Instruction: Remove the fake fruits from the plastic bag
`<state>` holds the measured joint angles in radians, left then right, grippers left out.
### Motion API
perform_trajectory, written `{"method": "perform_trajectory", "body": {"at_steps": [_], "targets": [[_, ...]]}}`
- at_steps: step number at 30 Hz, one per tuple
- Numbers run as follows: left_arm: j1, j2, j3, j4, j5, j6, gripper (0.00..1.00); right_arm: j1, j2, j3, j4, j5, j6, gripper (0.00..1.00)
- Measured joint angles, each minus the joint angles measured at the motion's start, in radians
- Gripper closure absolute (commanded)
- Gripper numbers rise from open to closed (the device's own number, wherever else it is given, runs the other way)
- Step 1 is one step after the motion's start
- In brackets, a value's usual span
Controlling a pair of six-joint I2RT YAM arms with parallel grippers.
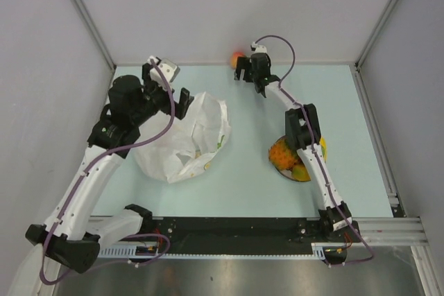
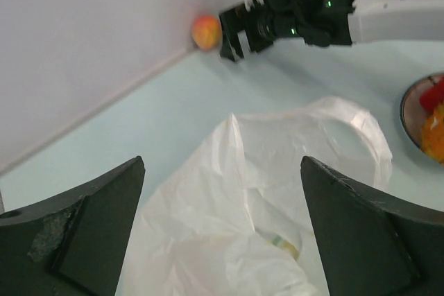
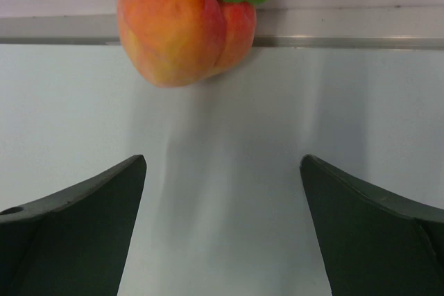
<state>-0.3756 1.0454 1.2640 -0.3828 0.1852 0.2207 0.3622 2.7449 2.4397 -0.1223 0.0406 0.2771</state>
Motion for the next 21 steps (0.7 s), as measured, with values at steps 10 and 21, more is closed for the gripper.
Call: {"method": "perform_trajectory", "body": {"at_steps": [10, 21], "targets": [[0.0, -0.079, -0.099, -0.076, -0.003, -0.001, 0.0, 0.001, 0.072, 0.111, 0.121, 0.005, 0.011, 0.01], [0.0, -0.06, -0.099, -0.077, 0.001, -0.002, 0.0, 0.055, 0.06, 0.066, 0.142, 0.144, 0.016, 0.0]]}}
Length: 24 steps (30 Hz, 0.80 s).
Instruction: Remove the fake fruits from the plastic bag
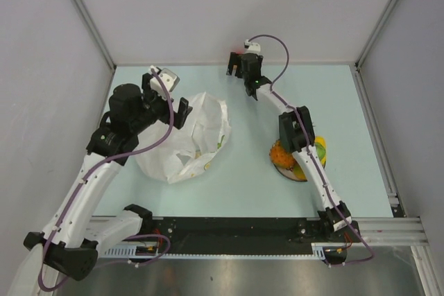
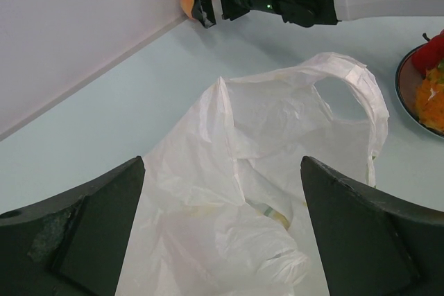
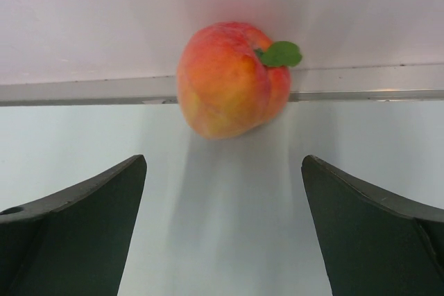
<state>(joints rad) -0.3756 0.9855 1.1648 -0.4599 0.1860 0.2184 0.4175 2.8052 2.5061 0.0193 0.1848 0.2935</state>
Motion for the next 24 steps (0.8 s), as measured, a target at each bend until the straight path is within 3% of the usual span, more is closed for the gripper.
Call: {"method": "perform_trajectory", "body": {"at_steps": [10, 24], "targets": [[0.0, -0.021, -0.005, -0.008, 0.002, -0.008, 0.0, 0.111, 0.007, 0.075, 0.138, 0.245, -0.14, 0.0], [0.0, -0.023, -0.026, -0.015, 0.004, -0.01, 0.0, -0.008, 0.077, 0.075, 0.204, 0.198, -0.2, 0.04]]}}
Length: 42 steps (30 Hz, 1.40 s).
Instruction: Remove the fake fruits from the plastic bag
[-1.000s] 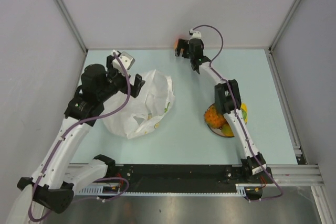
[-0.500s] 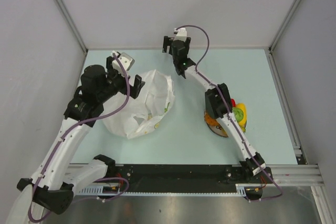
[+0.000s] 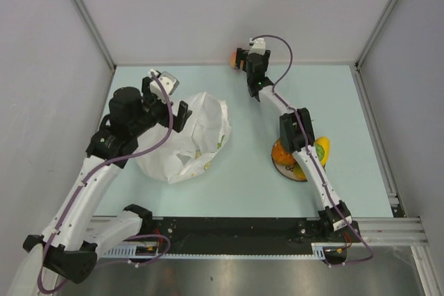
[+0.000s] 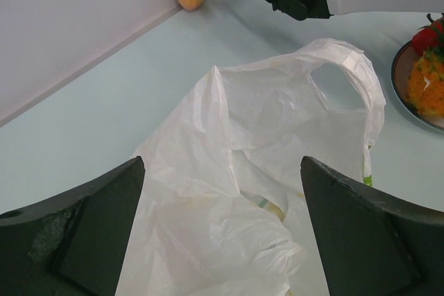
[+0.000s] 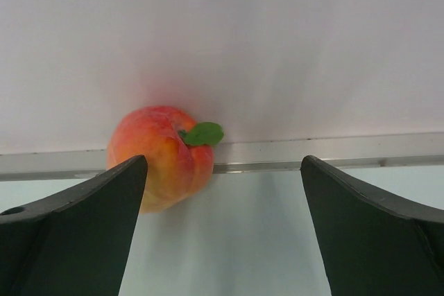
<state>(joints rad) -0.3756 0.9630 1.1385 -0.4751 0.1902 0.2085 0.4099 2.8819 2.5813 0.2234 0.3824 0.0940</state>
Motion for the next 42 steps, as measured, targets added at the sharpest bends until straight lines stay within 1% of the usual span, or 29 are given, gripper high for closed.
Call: {"method": "perform_trajectory", "body": {"at_steps": [3, 7, 13, 17, 24, 27, 28, 30, 31, 33, 34, 36, 38, 42], "targets": [[0.0, 0.002, 0.0, 0.0, 0.0, 0.001, 0.0, -0.017, 0.019, 0.013, 0.011, -0.042, 0.023, 0.05], [0.0, 0.008, -0.001, 0.001, 0.0, 0.001, 0.0, -0.028, 0.032, 0.03, 0.02, -0.122, 0.048, 0.05], [0.0, 0.02, -0.016, 0.005, -0.001, 0.002, 0.0, -0.042, 0.043, 0.032, 0.034, -0.233, 0.13, 0.07], [0.0, 0.034, -0.02, 0.016, -0.001, 0.002, 0.0, -0.045, 0.045, 0.032, 0.051, -0.267, 0.178, 0.07], [0.0, 0.06, -0.02, 0.025, -0.001, 0.002, 0.0, -0.045, 0.067, 0.039, 0.065, -0.29, 0.229, 0.13], [0.0, 0.068, -0.017, 0.024, -0.003, 0.002, 0.0, -0.045, 0.071, 0.041, 0.051, -0.294, 0.243, 0.18], [0.0, 0.07, -0.014, 0.024, -0.003, 0.002, 0.0, -0.045, 0.071, 0.042, 0.047, -0.295, 0.247, 0.24], [0.0, 0.073, -0.008, 0.023, -0.003, 0.002, 0.0, -0.045, 0.071, 0.047, 0.043, -0.299, 0.251, 0.31], [0.0, 0.074, -0.002, 0.024, -0.004, 0.002, 0.0, -0.045, 0.071, 0.05, 0.042, -0.301, 0.254, 0.36], [0.0, 0.076, 0.01, 0.024, -0.004, 0.002, 0.0, -0.047, 0.072, 0.059, 0.04, -0.301, 0.266, 0.42], [0.0, 0.077, 0.014, 0.025, -0.004, 0.002, 0.0, -0.048, 0.072, 0.062, 0.04, -0.301, 0.274, 0.47], [0.0, 0.078, 0.021, 0.024, -0.005, 0.002, 0.0, -0.049, 0.072, 0.064, 0.043, -0.301, 0.283, 0.49], [0.0, 0.078, 0.024, 0.025, -0.007, 0.002, 0.0, -0.051, 0.072, 0.065, 0.045, -0.304, 0.293, 0.55], [0.0, 0.079, 0.027, 0.025, -0.012, 0.003, 0.0, -0.055, 0.077, 0.065, 0.057, -0.315, 0.296, 0.6]]}}
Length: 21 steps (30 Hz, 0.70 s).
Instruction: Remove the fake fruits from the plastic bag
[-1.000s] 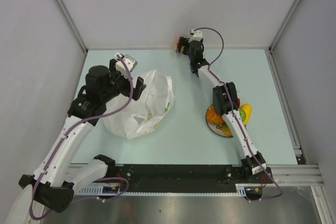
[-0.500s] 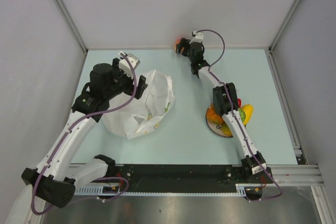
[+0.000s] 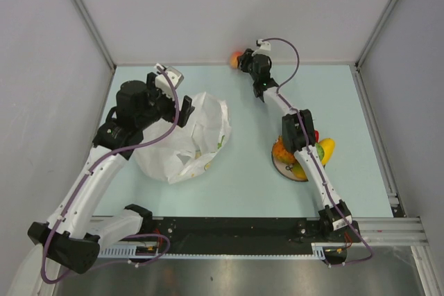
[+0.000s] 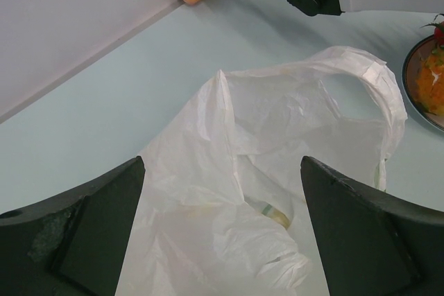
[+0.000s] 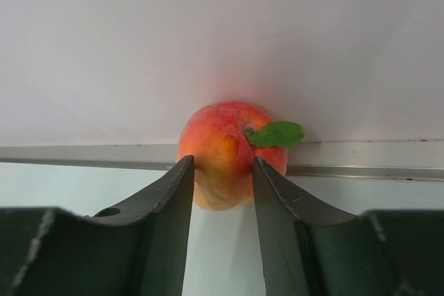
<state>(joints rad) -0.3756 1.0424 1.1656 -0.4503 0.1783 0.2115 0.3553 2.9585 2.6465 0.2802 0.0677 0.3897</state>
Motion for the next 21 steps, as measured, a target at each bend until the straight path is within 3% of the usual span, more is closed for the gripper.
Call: {"method": "perform_trajectory", "body": {"at_steps": [3, 9, 21], "targets": [[0.0, 0.003, 0.0, 0.0, -0.001, 0.001, 0.0, -0.005, 0.0, 0.0, 0.005, -0.01, -0.003, 0.69], [0.0, 0.005, 0.0, 0.002, -0.008, 0.008, 0.0, -0.013, 0.0, 0.0, 0.027, -0.06, -0.023, 1.0], [0.0, 0.004, -0.003, 0.013, -0.011, 0.008, 0.0, -0.022, -0.013, -0.017, 0.02, -0.212, -0.018, 1.0]]}}
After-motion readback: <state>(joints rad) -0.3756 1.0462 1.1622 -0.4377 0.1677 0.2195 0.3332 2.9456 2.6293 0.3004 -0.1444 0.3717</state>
